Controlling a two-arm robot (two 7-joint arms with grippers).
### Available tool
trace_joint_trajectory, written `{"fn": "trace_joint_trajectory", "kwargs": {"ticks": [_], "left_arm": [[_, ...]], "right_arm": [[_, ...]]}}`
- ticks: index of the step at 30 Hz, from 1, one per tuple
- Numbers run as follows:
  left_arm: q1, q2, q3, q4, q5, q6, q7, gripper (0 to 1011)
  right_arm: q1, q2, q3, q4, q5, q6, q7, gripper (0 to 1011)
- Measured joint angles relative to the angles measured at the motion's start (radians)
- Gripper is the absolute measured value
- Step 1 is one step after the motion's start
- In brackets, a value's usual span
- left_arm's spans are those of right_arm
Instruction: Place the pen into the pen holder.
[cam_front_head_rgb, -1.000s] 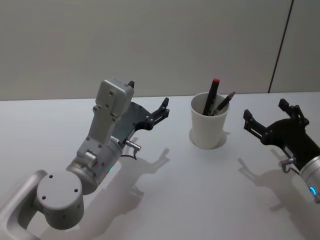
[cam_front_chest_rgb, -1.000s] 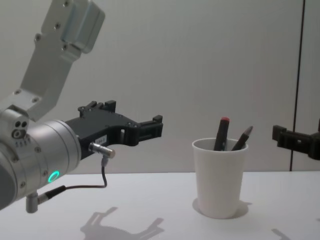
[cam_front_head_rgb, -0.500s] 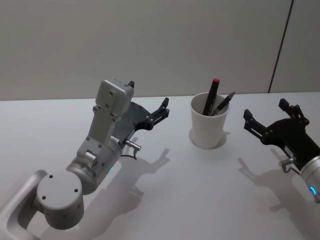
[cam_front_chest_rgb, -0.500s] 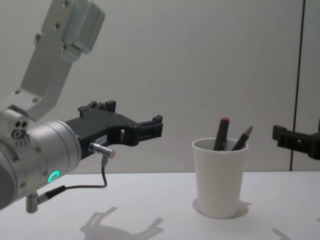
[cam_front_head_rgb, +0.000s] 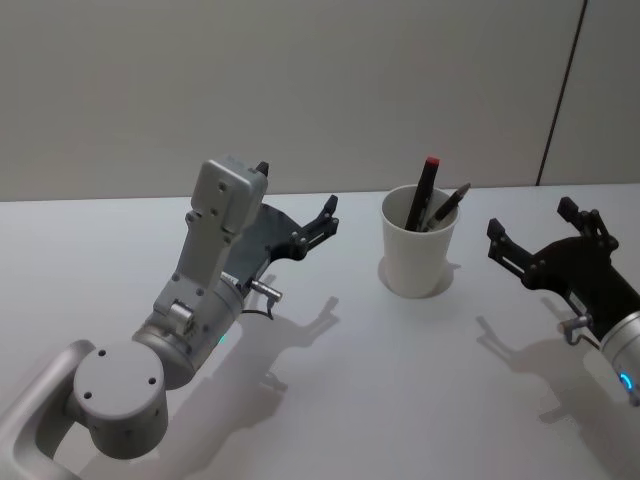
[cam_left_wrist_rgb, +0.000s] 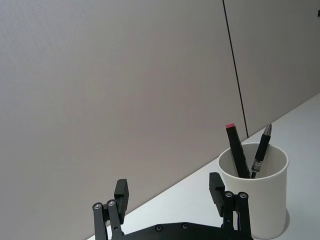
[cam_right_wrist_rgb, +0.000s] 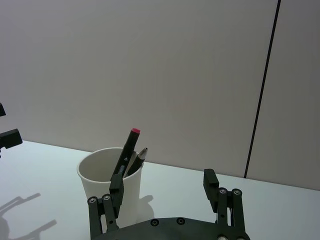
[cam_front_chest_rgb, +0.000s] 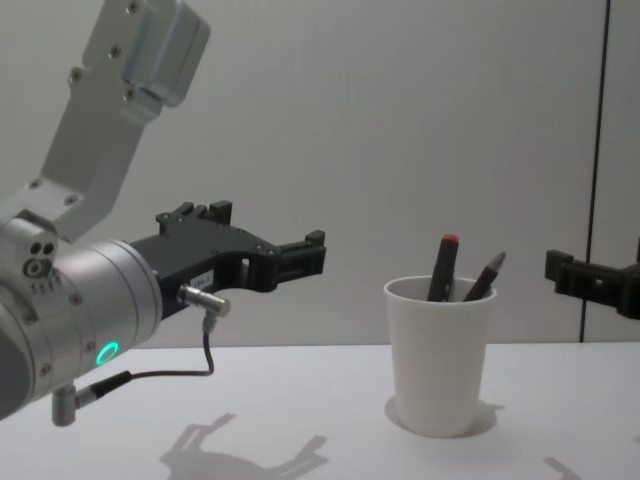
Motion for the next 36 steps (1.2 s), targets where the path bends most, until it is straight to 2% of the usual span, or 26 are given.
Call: {"fn": "trace_joint_trajectory", "kwargs": {"ticks": [36], "left_arm": [[0.000,0.000,0.000,0.000,0.000,0.000,0.000,1001]], "right_arm": [[0.000,0.000,0.000,0.000,0.000,0.000,0.000,1001]]}}
